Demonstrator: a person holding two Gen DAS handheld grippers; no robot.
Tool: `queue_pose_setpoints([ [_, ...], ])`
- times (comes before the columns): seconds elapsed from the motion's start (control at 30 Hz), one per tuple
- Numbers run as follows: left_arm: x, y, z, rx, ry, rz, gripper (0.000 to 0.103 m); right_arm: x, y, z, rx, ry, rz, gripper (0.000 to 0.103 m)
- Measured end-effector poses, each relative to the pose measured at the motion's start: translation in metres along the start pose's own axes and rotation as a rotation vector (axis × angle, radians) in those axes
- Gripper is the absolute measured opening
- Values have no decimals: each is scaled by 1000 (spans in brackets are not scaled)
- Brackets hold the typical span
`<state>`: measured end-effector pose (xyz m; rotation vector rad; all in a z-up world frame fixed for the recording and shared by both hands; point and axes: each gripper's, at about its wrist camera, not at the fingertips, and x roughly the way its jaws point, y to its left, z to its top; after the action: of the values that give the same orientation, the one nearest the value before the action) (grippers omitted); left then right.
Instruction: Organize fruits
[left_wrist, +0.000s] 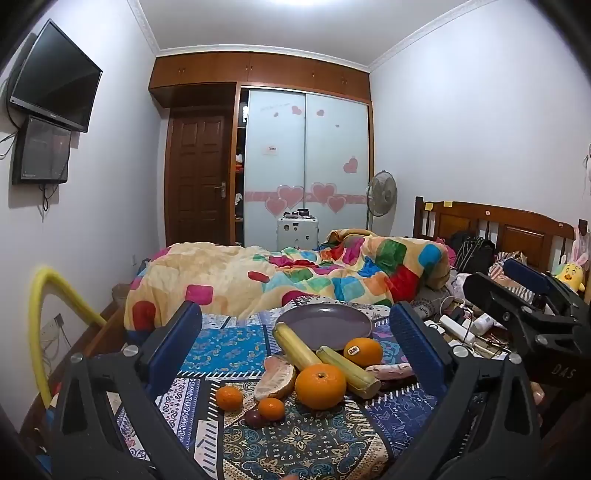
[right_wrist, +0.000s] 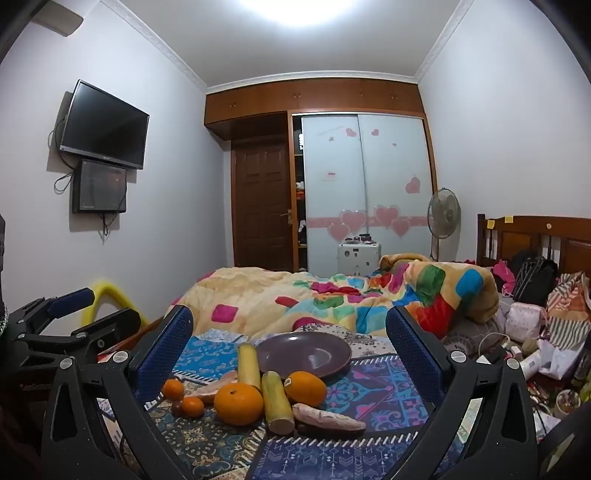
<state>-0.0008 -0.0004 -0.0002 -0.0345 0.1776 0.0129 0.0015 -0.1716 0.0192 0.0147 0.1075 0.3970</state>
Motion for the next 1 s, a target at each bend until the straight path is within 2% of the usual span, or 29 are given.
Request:
queue_pose_setpoints([
  [1.0,-2,1,2,3,8,-8,103,0,3,-2,-6,-1,-2,103],
])
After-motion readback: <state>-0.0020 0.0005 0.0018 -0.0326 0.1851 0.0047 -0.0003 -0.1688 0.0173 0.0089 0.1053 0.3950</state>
